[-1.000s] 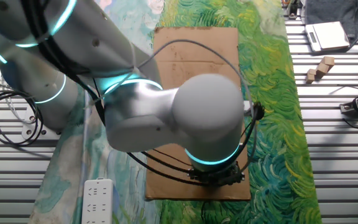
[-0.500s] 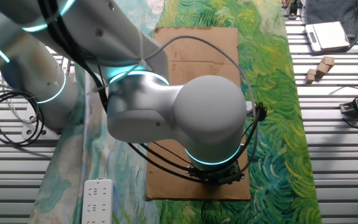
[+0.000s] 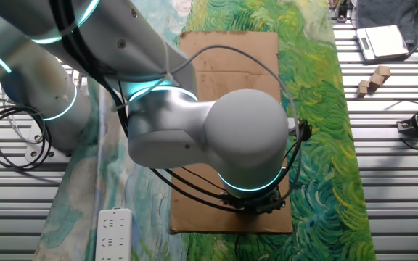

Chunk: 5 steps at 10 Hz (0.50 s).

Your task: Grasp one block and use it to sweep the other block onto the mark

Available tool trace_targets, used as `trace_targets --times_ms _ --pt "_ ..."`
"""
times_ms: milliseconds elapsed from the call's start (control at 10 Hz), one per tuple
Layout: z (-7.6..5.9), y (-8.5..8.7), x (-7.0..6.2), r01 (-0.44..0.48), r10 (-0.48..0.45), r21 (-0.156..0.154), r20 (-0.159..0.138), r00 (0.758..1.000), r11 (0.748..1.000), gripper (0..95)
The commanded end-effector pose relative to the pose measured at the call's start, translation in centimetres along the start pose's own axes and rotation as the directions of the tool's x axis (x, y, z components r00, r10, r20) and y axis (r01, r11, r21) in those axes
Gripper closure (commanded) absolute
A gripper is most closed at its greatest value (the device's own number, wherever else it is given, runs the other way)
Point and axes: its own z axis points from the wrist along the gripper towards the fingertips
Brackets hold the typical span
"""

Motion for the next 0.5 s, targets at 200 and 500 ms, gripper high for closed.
trace_targets --times_ms 200,500 --pt "0.28 -0.22 -0.64 -0.028 0.028 -0.006 0.025 0.999 1.000 95.0" --pt "0.24 -0.24 -0.91 -0.038 0.038 -0.007 0.022 0.999 0.999 95.0"
